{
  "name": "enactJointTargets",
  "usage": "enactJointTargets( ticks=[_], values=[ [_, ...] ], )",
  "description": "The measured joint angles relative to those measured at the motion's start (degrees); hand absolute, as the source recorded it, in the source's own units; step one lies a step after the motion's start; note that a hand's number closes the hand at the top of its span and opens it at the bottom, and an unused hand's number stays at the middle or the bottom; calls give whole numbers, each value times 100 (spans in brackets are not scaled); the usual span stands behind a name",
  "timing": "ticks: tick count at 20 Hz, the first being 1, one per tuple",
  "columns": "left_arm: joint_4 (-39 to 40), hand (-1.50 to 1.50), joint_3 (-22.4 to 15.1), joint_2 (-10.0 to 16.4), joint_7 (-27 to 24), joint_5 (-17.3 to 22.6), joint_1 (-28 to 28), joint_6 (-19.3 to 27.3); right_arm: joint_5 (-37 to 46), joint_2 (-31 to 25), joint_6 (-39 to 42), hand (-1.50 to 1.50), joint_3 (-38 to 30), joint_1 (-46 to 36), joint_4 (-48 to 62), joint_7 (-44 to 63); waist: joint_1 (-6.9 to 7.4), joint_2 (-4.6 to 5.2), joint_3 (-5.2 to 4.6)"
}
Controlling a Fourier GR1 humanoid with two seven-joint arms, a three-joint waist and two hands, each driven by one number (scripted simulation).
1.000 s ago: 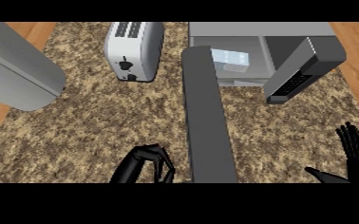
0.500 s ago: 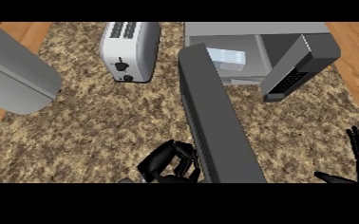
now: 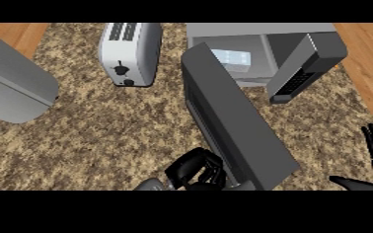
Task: Pick up the milk, place it into the microwave and close the microwave
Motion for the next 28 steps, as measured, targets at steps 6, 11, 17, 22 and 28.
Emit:
enactJointTargets(
  ticks=[6,11,17,22,28],
  values=[
    [115,-150,-583,111,-151,800,-399,859,-134,-16,133,-150,208,17,-479,116,-173,32,-6],
    [154,150,-892,98,-118,1362,-820,1377,-286,-33,210,-150,351,-129,-857,332,-386,67,-14],
    [205,150,-1052,89,-22,1870,-1393,1892,-423,-63,306,-150,535,-255,-1238,579,-691,114,-18],
    [252,150,-976,56,-53,2193,-1971,2224,-497,-124,417,-150,710,-343,-1495,791,-936,157,-17],
    [424,150,-814,15,-145,2507,-2643,2522,-606,-293,538,-150,833,-540,-1801,1043,-1218,225,-13]
  ],
)
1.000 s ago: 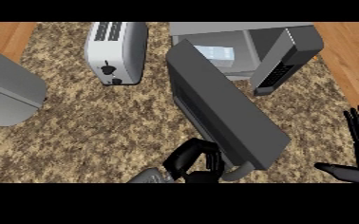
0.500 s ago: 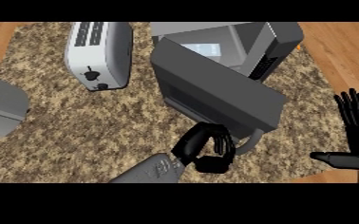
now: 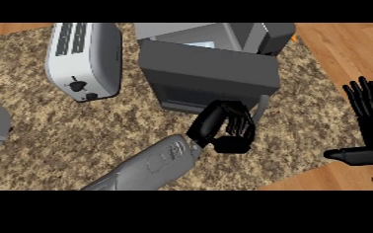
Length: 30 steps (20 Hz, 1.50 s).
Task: Pick up the milk, place it into the microwave and close the microwave
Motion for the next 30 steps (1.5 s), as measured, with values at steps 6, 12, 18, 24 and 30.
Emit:
enactJointTargets(
  ticks=[6,12,18,24,30],
  values=[
    [310,150,170,2,23,316,-570,199,-195,-93,99,-150,29,-227,-232,187,-256,87,17],
    [659,150,312,46,65,583,-1027,326,-398,-155,283,-150,116,-442,-427,404,-468,184,32],
    [861,150,502,105,-2,798,-1480,458,-566,-246,452,-150,199,-679,-598,619,-626,246,39],
    [1029,150,603,75,-76,959,-1872,488,-773,-288,711,-150,363,-874,-818,879,-745,304,58],
    [1091,150,611,134,-111,1114,-1989,524,-884,-411,957,150,558,-1014,-1050,1167,-830,326,64]
  ],
)
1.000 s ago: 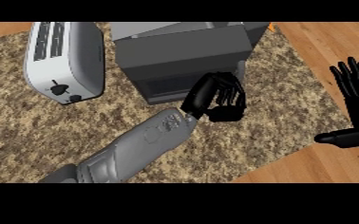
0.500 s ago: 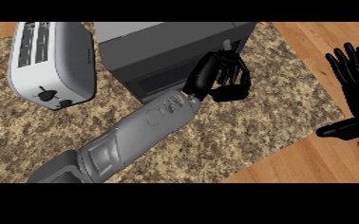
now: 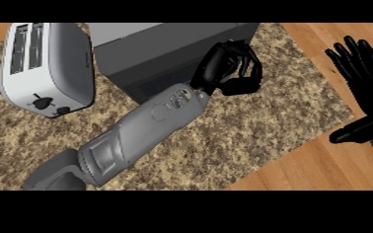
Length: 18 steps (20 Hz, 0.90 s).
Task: Pick up the milk, place it into the microwave and close the microwave
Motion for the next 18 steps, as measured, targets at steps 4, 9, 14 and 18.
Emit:
enactJointTargets(
  ticks=[4,9,14,18],
  values=[
    [39,150,-39,-12,-11,76,-32,20,50,-134,236,150,247,-165,-348,146,-3,-6,1],
    [67,150,-61,7,-39,177,-33,50,63,-241,462,150,565,-290,-847,327,-38,-24,5],
    [58,150,-76,56,-68,263,-4,133,-3,-268,554,150,799,-334,-1271,499,-110,-42,7],
    [-77,150,0,111,-119,369,12,250,-72,-275,593,150,940,-319,-1550,606,-171,-72,2]
  ],
)
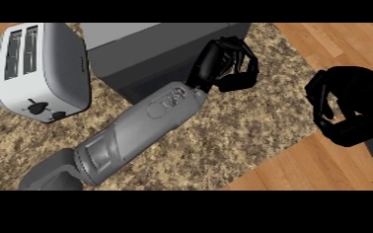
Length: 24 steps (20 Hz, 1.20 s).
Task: Pick up the milk, place it into the microwave and close the microwave
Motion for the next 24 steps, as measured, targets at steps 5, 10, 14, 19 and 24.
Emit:
enactJointTargets(
  ticks=[5,10,14,19,24],
  values=[
    [-61,150,32,42,-44,50,-23,127,-92,-11,40,150,141,57,-318,106,-72,-14,6],
    [-72,150,21,55,-66,70,-25,243,-185,-1,54,150,249,106,-590,193,-109,-8,7],
    [-82,150,24,70,-89,89,5,351,-258,-25,74,150,309,159,-815,253,-158,-21,2],
    [-127,150,287,-125,79,361,-27,553,-265,-143,226,150,581,321,-1000,495,-62,27,-11],
    [-479,150,957,-321,154,1198,201,340,-358,-122,317,150,883,557,-1223,661,77,125,-59]
  ],
)
